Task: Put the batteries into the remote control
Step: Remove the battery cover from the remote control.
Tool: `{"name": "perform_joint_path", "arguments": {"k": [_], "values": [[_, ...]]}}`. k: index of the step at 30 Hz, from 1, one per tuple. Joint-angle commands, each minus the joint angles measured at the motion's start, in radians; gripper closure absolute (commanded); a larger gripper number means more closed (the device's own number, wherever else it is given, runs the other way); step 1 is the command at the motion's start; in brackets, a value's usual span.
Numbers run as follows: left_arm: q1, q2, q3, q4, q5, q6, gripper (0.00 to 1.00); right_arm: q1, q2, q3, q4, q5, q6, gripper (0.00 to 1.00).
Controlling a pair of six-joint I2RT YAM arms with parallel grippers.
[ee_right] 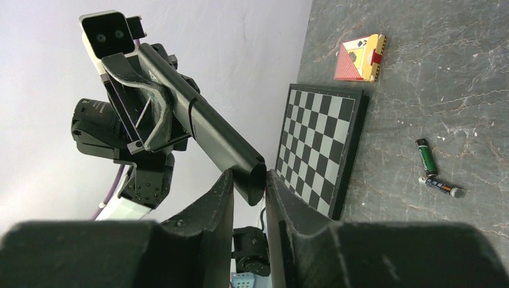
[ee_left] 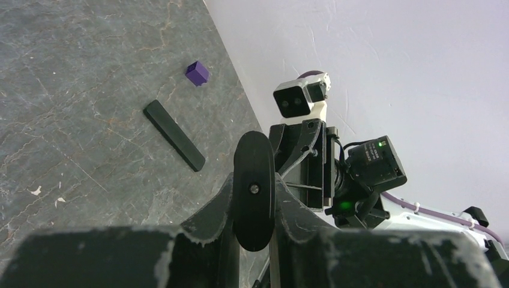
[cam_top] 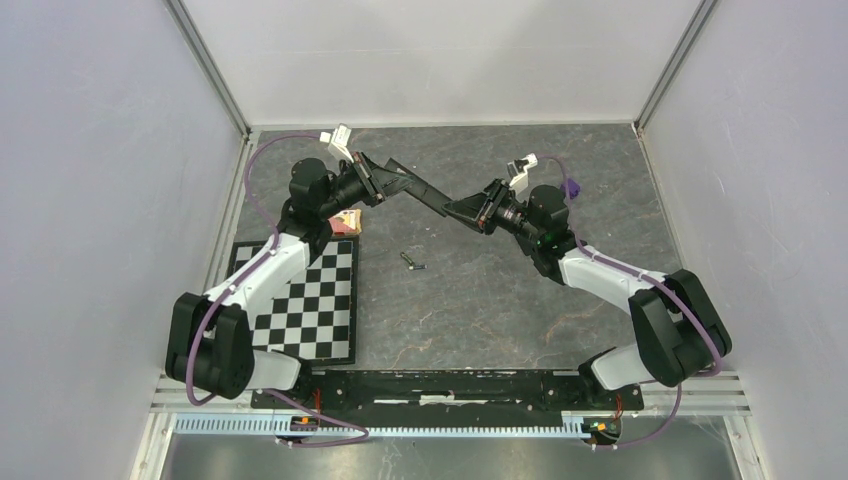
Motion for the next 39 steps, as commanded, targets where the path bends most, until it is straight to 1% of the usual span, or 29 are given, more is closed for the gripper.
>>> {"name": "perform_joint_path", "arguments": {"k": [1,3,6,9,10,11,15,18,21,24,29,31,37,39], "values": [[-0.009,0.004,0.004,0.069,0.041,0.029,0.98,-0.001,0.013,-0.009,0.019,-0.002,0.014,0.75],[-0.010,0.002,0.005,0.054,0.034,0.046,0.98,-0.001,0.013,-0.003,0.003,-0.005,0.015,0.75],[-0.010,-0.008,0.000,0.027,0.015,0.090,0.98,-0.001,0.012,0.009,-0.041,-0.016,0.009,0.71],[-0.013,-0.013,-0.002,0.018,0.011,0.113,0.98,-0.001,0.012,0.004,-0.046,-0.015,0.017,0.69],[-0.013,-0.012,-0.004,0.019,0.011,0.114,0.98,-0.001,0.015,-0.001,-0.029,-0.015,0.028,0.71],[-0.015,-0.011,-0.006,0.020,0.011,0.116,0.98,-0.001,0.016,-0.006,-0.016,-0.017,0.038,0.76],[-0.015,-0.012,-0.015,0.013,0.006,0.128,0.98,-0.001,0.017,-0.005,0.010,-0.017,0.044,0.84],[-0.018,-0.015,-0.015,-0.009,-0.005,0.155,0.98,0.000,0.014,0.008,-0.004,-0.017,0.029,0.86],[-0.020,-0.011,-0.009,-0.030,-0.002,0.174,0.98,-0.001,0.013,0.014,-0.006,-0.017,0.008,0.90],[-0.021,-0.008,-0.006,-0.070,-0.010,0.201,0.98,0.000,0.010,0.004,0.047,-0.007,0.000,1.00],[-0.019,0.004,-0.016,-0.130,-0.052,0.246,0.98,-0.001,-0.005,-0.017,0.082,0.017,-0.052,1.00],[-0.020,0.010,-0.023,-0.154,-0.073,0.271,0.98,-0.002,-0.020,-0.049,0.121,0.031,-0.061,1.00],[-0.019,0.044,-0.054,-0.205,-0.153,0.352,0.98,-0.011,-0.050,-0.155,0.149,0.076,-0.084,1.00],[-0.020,0.058,-0.065,-0.218,-0.193,0.384,0.98,-0.015,-0.058,-0.192,0.132,0.098,-0.099,1.00]]}}
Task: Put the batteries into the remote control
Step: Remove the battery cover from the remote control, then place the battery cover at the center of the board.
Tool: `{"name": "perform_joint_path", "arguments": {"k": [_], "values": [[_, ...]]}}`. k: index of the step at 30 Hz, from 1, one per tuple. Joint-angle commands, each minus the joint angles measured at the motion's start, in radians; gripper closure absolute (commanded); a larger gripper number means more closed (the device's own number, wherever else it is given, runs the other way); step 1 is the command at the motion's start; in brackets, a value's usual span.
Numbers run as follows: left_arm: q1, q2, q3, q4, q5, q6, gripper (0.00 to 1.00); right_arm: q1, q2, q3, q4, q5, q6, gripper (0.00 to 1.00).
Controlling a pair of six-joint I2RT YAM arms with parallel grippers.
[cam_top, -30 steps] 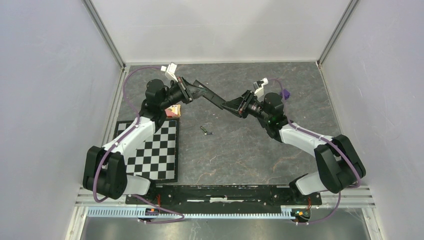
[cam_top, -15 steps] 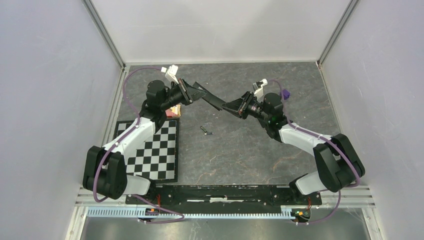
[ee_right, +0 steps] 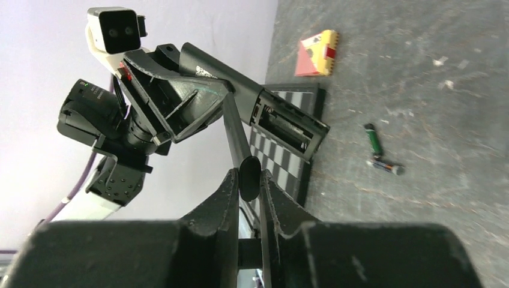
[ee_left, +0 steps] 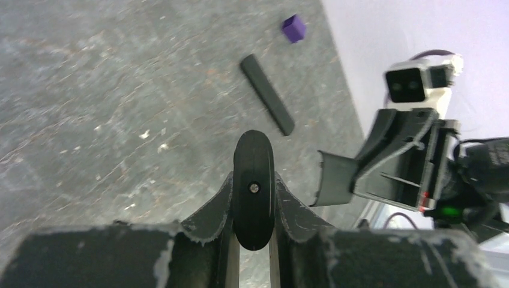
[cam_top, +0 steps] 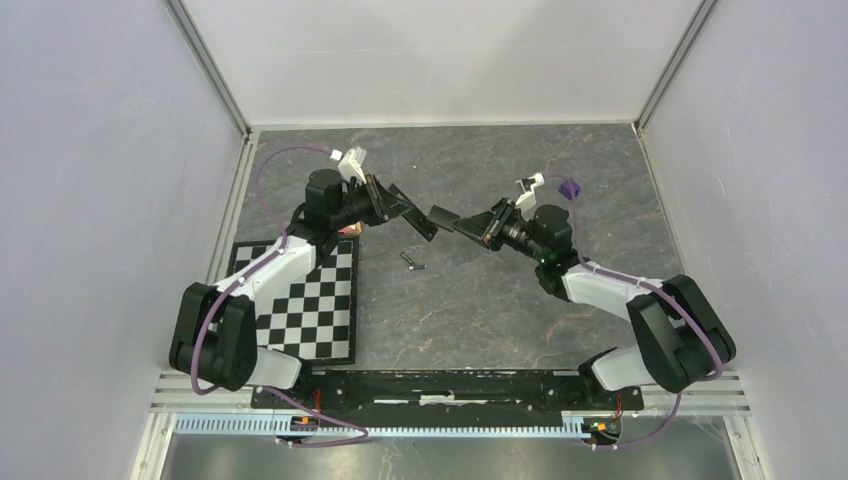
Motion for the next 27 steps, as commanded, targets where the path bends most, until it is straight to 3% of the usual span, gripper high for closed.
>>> {"name": "perform_joint_path", "arguments": {"k": [1,8,14,17,20,24,27], "values": [[0.000,0.034,-0.026,-0.041,-0.100,0.132,0.98,-0.014,-0.040,-0.076,0.043,0.066,-0.057,1.00],[0.000,-0.023,-0.029,-0.042,-0.089,0.167,0.98,-0.036,-0.007,-0.204,-0.099,0.138,-0.101,1.00],[0.005,-0.096,-0.028,-0.084,-0.092,0.181,0.98,-0.037,0.110,-0.204,-0.123,0.100,-0.151,1.00],[0.009,-0.121,-0.018,-0.107,-0.092,0.187,0.98,-0.036,0.121,-0.192,-0.223,0.114,-0.192,0.96],[0.012,-0.138,-0.006,-0.121,-0.066,0.197,0.98,-0.037,0.107,-0.182,-0.322,0.150,-0.235,0.82],[0.021,-0.152,0.018,-0.144,-0.007,0.221,0.98,-0.037,0.049,-0.172,-0.408,0.174,-0.281,0.54],[0.040,-0.154,0.035,-0.173,0.057,0.266,0.98,-0.036,-0.032,-0.143,-0.483,0.206,-0.348,0.45]]}}
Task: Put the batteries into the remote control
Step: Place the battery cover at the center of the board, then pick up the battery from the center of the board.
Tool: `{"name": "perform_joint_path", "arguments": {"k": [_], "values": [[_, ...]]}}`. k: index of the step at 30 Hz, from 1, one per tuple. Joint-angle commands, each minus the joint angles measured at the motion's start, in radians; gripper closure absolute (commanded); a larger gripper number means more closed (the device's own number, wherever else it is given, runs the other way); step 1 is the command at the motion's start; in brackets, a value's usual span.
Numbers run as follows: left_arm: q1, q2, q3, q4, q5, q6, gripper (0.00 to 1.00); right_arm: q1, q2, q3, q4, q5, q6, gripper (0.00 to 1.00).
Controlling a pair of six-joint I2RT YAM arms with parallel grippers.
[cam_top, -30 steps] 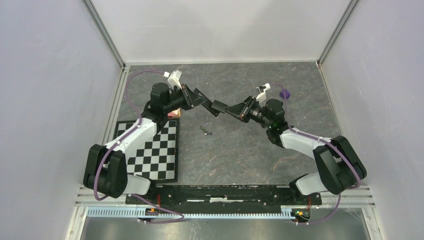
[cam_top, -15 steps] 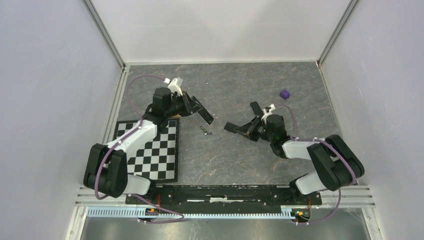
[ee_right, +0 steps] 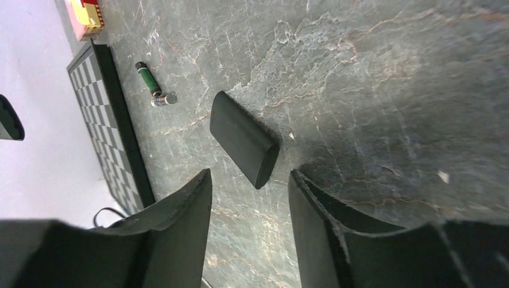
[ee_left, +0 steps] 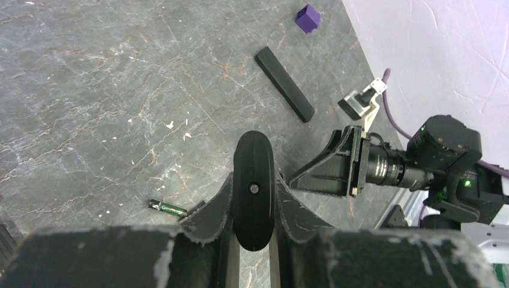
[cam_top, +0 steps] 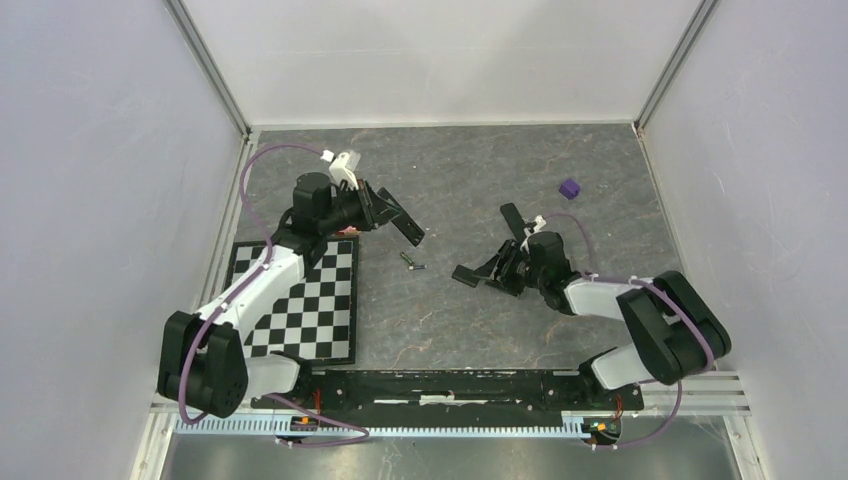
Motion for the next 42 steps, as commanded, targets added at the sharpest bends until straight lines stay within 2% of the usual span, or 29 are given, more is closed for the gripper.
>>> {"name": "perform_joint_path", "arguments": {"k": [1,4,7,11,14,16,21,25,32,39,42], "values": [[0.034,-0.033,0.068,-0.029,0.118,0.114,0.98,-0.002,-0.106,0.055,-0.162,0.083,-0.151,0.43],[0.076,-0.030,0.086,-0.054,0.192,0.148,0.98,0.013,-0.153,0.101,-0.133,0.080,-0.268,0.42],[0.109,-0.034,0.104,-0.078,0.186,0.160,0.98,0.074,-0.139,0.203,-0.091,0.062,-0.447,0.42],[0.130,-0.041,0.141,-0.197,-0.005,0.147,0.98,0.215,-0.030,0.393,-0.145,0.024,-0.792,0.40],[0.137,-0.054,0.161,-0.296,-0.176,0.136,0.98,0.278,0.091,0.533,-0.233,0.010,-0.955,0.36],[0.144,-0.066,0.169,-0.339,-0.244,0.123,0.98,0.307,0.168,0.606,-0.279,-0.011,-1.065,0.33],[0.172,-0.078,0.206,-0.424,-0.297,0.115,0.98,0.364,0.320,0.759,-0.424,0.001,-1.273,0.33],[0.189,-0.082,0.217,-0.431,-0.281,0.126,0.98,0.383,0.383,0.813,-0.489,0.020,-1.353,0.34],[0.218,-0.065,0.219,-0.404,-0.220,0.109,0.98,0.387,0.453,0.881,-0.546,0.016,-1.357,0.38],[0.238,-0.051,0.223,-0.395,-0.203,0.114,0.98,0.395,0.492,0.896,-0.615,0.035,-1.367,0.53],[0.245,-0.050,0.222,-0.389,-0.194,0.111,0.98,0.398,0.493,0.891,-0.621,0.039,-1.371,0.54]]}}
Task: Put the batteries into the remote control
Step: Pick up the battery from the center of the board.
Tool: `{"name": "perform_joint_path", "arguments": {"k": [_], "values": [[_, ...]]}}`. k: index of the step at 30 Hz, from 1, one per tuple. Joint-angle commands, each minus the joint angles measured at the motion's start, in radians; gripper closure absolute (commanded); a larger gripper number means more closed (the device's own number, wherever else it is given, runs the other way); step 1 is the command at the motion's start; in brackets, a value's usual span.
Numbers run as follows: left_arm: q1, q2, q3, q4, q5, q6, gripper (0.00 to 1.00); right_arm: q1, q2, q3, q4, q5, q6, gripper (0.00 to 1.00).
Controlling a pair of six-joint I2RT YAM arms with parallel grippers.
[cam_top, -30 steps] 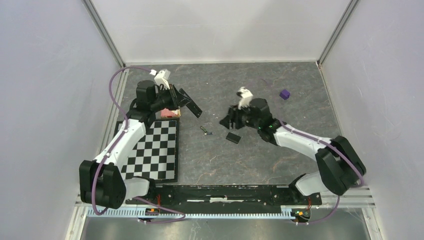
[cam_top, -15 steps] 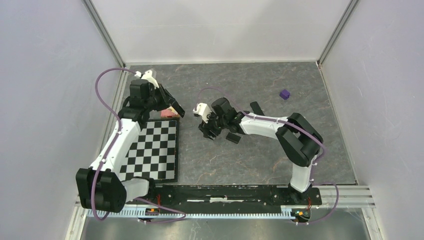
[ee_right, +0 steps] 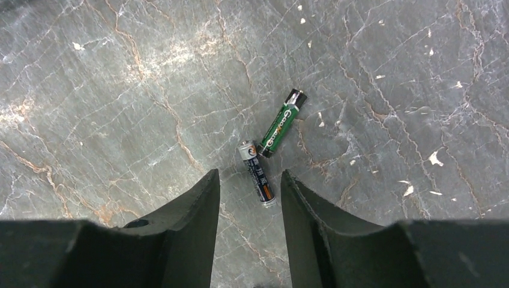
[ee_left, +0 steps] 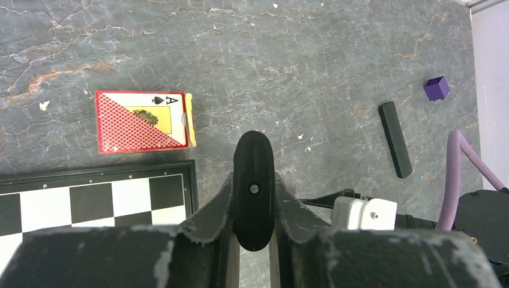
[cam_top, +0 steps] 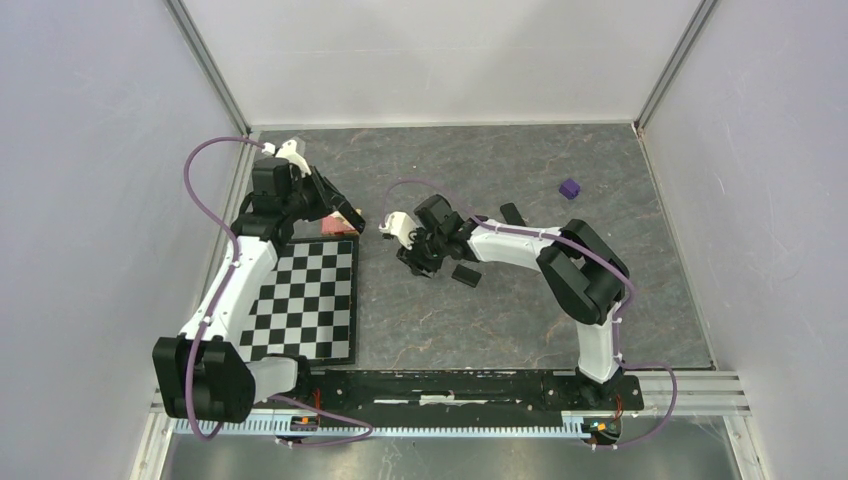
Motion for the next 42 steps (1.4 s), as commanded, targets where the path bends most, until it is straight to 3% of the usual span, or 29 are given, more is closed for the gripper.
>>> {"name": "perform_joint_path", "arguments": {"k": [1,15,24,31,38,42], "values": [[0.016,-0.003,0.043,0.033,0.042,0.011,0.98,0.010,0.005,0.018,-0.018,0.010,-0.026,0.54],[0.018,-0.009,0.036,0.040,0.064,0.003,0.98,0.013,0.051,0.020,-0.040,0.019,-0.029,0.70],[0.020,-0.032,0.021,0.038,0.038,-0.006,0.98,0.040,-0.028,-0.064,0.003,0.116,-0.034,1.00],[0.020,-0.051,-0.014,0.062,0.057,-0.038,0.98,0.042,-0.193,-0.142,0.037,0.065,0.037,1.00],[0.019,-0.035,-0.112,0.241,0.307,-0.191,0.98,0.038,-0.368,-0.163,0.084,0.028,0.190,1.00],[0.017,-0.030,-0.162,0.414,0.427,-0.306,0.98,0.033,-0.512,-0.210,0.257,0.089,0.336,1.00]]}}
